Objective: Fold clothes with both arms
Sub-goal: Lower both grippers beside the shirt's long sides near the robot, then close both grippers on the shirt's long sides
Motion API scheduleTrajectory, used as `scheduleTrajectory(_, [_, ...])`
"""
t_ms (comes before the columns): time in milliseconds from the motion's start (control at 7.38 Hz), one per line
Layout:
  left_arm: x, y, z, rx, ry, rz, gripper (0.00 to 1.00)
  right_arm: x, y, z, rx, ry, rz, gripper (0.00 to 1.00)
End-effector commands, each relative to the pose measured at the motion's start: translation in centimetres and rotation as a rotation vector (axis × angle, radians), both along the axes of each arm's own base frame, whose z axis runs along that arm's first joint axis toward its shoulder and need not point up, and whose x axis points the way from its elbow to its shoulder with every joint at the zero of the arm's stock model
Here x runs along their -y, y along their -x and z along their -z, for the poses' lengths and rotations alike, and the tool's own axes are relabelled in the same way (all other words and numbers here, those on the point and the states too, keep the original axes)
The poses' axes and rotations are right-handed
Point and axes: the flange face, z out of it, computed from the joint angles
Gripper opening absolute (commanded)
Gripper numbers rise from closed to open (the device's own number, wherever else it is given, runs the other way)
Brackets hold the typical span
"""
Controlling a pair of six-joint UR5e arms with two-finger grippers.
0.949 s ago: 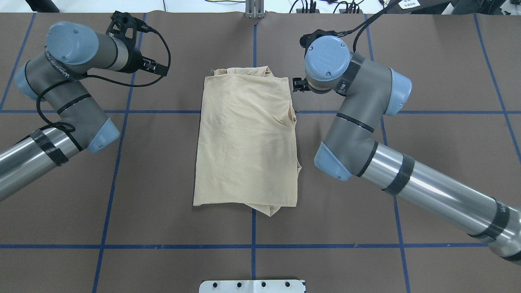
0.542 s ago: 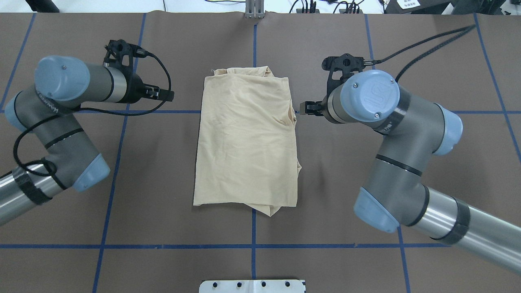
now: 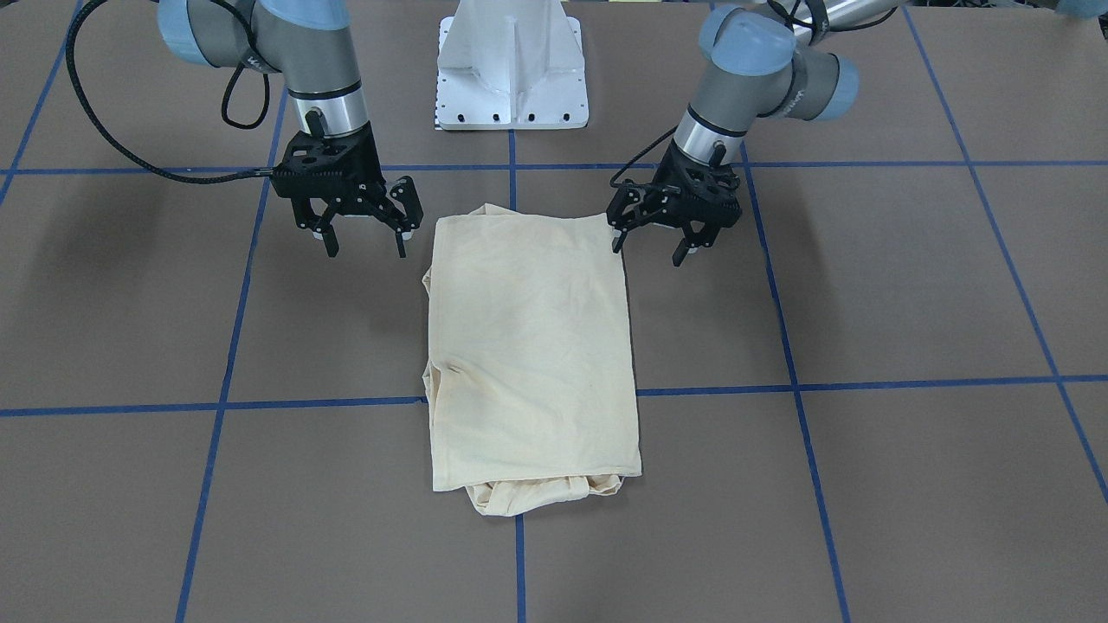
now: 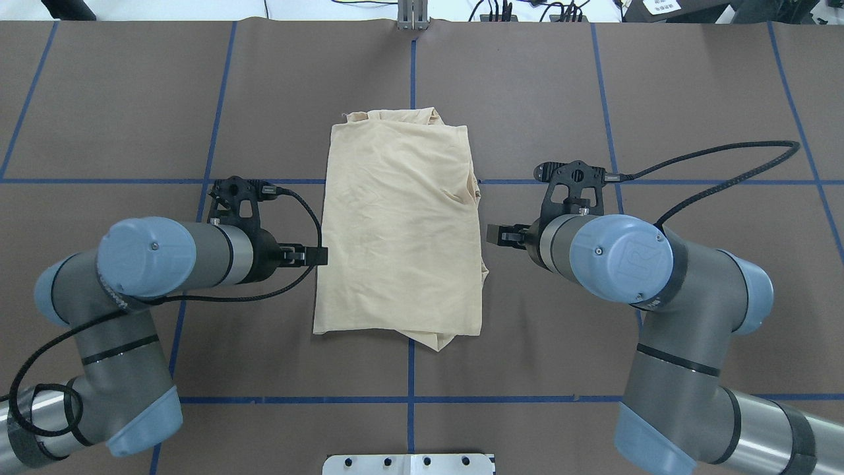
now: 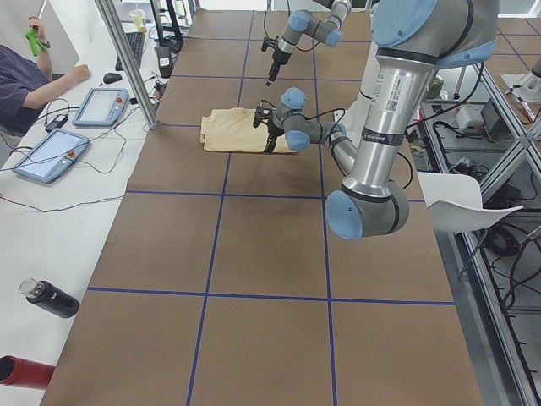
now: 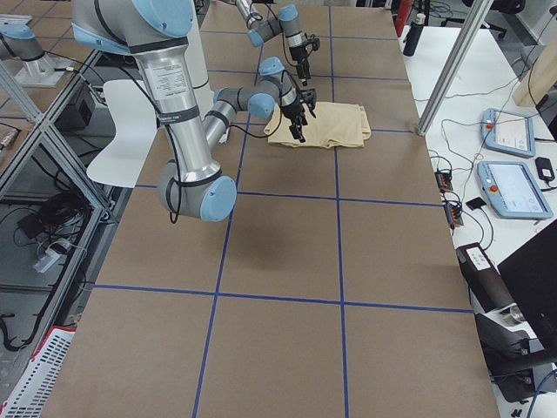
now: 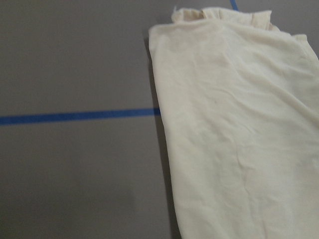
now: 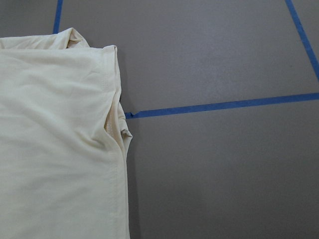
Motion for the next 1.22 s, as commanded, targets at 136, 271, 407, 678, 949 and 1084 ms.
scheduleTrajectory(136, [-3.7, -3.0, -0.5, 0.047, 0.046, -0.042, 0.74, -1.6, -0.3, -2.6, 0.031, -0.016, 0.012, 1.0])
scheduleTrajectory(271, [-4.3, -3.6, -0.7, 0.051, 0.049, -0.055, 0.58, -1.7, -0.2, -2.6, 0.031, -0.016, 0.015, 1.0])
scheduleTrajectory(407, [-4.6, -3.8, -0.4, 0.045, 0.047, -0.061, 0.57, -1.9, -0.1, -2.6, 0.031, -0.016, 0.018, 1.0])
scheduleTrajectory(678, [-5.5, -4.6, -0.2, 0.043, 0.048, -0.082, 0.57, -1.8, 0.0, -2.4, 0.034, -0.017, 0.018, 1.0])
scheduleTrajectory(949, [-5.6, -4.7, -0.1, 0.042, 0.049, -0.086, 0.56, -2.1, 0.4, -2.2, 0.038, -0.018, 0.027, 1.0])
scheduleTrajectory(1084, [-5.6, -5.0, -0.5, 0.05, 0.054, -0.09, 0.55, -2.1, 0.3, -2.2, 0.038, -0.019, 0.027, 1.0])
